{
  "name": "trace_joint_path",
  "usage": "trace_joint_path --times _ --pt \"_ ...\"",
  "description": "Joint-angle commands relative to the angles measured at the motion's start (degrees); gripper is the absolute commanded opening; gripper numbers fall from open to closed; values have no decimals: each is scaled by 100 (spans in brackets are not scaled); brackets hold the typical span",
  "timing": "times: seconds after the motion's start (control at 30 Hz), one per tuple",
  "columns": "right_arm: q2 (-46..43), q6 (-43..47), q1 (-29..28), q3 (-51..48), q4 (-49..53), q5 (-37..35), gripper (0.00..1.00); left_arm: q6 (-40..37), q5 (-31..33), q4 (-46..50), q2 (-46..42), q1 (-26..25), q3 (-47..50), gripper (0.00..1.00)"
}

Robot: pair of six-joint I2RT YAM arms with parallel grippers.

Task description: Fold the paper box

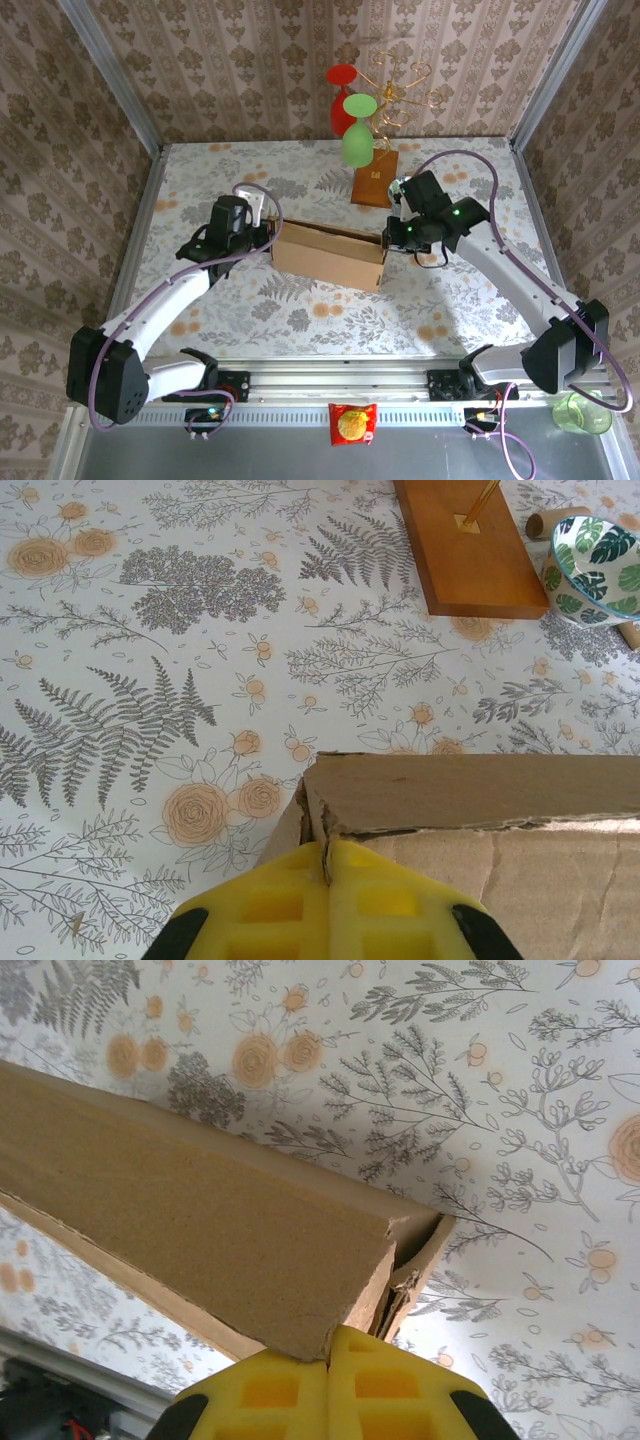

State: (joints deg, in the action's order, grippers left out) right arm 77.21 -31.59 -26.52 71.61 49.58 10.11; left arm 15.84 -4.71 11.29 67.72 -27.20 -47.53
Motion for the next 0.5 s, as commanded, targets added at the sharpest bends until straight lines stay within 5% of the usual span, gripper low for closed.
trace_joint_path --times 0.0,0.47 --pt "-70 212 -216 -64 410 -478 0 185 -236 141 -65 -93 205 0" --pt "-500 -365 -1096 -732 30 -1741 0 551 -181 -290 -213 -84 558 0"
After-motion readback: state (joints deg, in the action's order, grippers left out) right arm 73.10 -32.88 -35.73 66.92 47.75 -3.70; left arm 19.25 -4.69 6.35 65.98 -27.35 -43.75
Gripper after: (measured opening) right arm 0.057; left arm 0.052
